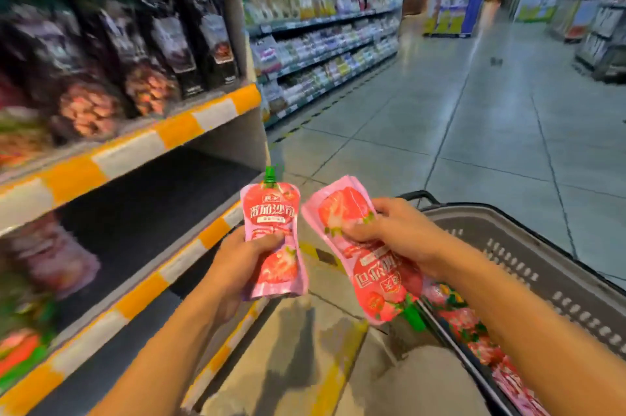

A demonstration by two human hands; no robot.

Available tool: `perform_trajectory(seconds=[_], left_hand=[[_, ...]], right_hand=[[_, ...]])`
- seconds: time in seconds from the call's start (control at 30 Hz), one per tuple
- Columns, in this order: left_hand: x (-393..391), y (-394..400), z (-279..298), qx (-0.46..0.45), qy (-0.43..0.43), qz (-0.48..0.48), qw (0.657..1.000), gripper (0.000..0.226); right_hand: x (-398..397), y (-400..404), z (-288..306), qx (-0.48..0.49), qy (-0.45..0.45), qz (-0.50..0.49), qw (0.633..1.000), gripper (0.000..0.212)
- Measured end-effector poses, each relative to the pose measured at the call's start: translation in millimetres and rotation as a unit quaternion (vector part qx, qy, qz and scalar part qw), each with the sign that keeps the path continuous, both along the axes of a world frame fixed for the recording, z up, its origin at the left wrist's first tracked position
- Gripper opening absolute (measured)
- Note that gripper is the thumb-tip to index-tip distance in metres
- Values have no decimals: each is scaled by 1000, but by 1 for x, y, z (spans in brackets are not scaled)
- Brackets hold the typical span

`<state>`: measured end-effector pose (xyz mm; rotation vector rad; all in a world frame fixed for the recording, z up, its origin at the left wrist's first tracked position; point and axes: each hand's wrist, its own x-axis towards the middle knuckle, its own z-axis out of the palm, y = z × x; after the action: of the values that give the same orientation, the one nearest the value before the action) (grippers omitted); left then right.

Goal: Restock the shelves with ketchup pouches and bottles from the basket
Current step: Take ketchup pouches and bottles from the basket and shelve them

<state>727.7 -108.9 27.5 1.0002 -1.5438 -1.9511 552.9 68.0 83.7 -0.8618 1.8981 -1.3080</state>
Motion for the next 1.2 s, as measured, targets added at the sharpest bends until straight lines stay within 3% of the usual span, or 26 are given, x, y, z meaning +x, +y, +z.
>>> perform_trajectory(seconds=[0.23, 0.37, 0.43, 0.53, 0.73, 0.9, 1.03, 1.13, 1.2], left_hand=[[135, -27, -15, 12, 22, 160, 987, 17], [185, -27, -35, 37, 9, 231, 972, 15], [200, -24, -42, 41, 1, 257, 966, 17], [214, -23, -42, 22, -16, 262, 965, 16], [234, -25, -51, 22, -63, 301, 951, 20], [235, -36, -49, 36, -68, 294, 953, 20], [231, -43, -48, 54, -63, 295, 952, 20], [228, -48, -49, 70, -62, 301, 949, 21], [226, -49, -49, 80, -54, 302, 948, 24]], right_hand=[[92, -96, 9, 20, 106, 153, 982, 26], [128, -149, -8, 28, 154, 218, 963, 19], [137, -177, -18, 43, 197, 239, 950, 30], [141, -222, -32, 78, 246, 273, 927, 48], [150, -310, -49, 107, 351, 386, 846, 39], [151, -368, -53, 99, 414, 428, 797, 66], [147, -397, -56, 159, 428, 451, 766, 77], [144, -405, -64, 145, 461, 455, 748, 69], [141, -401, -73, 133, 461, 444, 757, 57]])
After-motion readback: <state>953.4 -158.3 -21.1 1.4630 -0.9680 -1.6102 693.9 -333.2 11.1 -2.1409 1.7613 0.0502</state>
